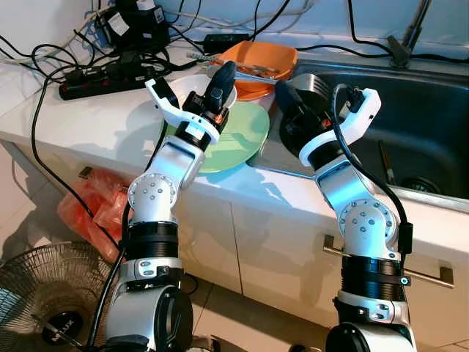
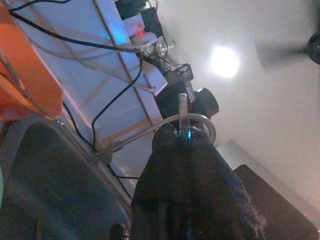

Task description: Kitchen organization

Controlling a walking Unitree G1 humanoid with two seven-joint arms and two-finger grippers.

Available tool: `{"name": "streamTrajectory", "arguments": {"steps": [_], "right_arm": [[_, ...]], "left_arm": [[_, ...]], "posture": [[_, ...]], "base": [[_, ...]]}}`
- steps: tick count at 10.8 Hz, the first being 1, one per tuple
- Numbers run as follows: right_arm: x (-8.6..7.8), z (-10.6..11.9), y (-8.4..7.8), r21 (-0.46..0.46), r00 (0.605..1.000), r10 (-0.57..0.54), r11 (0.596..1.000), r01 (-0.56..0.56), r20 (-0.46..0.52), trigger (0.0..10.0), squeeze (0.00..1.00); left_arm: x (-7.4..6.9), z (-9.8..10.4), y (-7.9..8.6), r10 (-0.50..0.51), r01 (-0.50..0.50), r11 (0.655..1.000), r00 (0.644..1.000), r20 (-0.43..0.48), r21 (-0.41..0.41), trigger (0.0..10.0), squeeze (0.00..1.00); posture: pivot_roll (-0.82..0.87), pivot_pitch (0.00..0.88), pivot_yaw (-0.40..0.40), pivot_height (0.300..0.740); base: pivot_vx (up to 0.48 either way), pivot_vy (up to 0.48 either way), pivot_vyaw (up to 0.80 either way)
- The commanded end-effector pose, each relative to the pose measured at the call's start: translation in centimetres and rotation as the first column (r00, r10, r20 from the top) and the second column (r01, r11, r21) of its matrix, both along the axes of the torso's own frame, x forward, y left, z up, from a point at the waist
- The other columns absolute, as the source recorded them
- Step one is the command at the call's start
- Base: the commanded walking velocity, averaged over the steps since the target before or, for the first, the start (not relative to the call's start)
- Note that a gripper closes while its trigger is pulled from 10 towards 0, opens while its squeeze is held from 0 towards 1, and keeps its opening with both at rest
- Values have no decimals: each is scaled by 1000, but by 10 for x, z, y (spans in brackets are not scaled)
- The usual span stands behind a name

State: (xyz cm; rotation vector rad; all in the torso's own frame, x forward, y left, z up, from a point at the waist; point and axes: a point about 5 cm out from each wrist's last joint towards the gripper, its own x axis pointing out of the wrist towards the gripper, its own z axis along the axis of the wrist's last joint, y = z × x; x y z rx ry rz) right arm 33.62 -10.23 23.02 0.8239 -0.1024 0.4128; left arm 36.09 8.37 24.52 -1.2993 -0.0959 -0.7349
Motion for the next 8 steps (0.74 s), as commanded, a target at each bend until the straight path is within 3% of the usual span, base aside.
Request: {"name": "streamTrajectory", "arguments": {"steps": [1,2,3,4,8], "right_arm": [[1,4,4,23,1000,12,1000,-12,-1,10000,0],[2,4,4,29,1000,3,1000,-3,-3,10000,0],[4,7,5,43,1000,-3,999,2,5,9059,0],[5,11,6,53,1000,2,999,-2,14,10000,0],[7,21,17,100,998,43,994,-47,46,10000,0]], "left_arm": [[-4,1,-6,-21,21,1000,1000,5,-4,0,0],[-7,-1,-9,-35,35,999,999,-3,-3,0,0],[-10,-6,-13,-52,52,999,998,-17,-6,0,0],[-11,-9,-15,-56,56,998,998,-30,-8,0,0],[-9,-13,-13,-44,43,999,997,-57,-6,0,0]], "posture": [[98,62,116,740],[96,63,117,740],[93,65,117,740],[93,65,117,740],[91,68,118,740]], "base": [[0,0,0],[0,0,0],[0,0,0],[0,0,0],[0,0,0]]}}
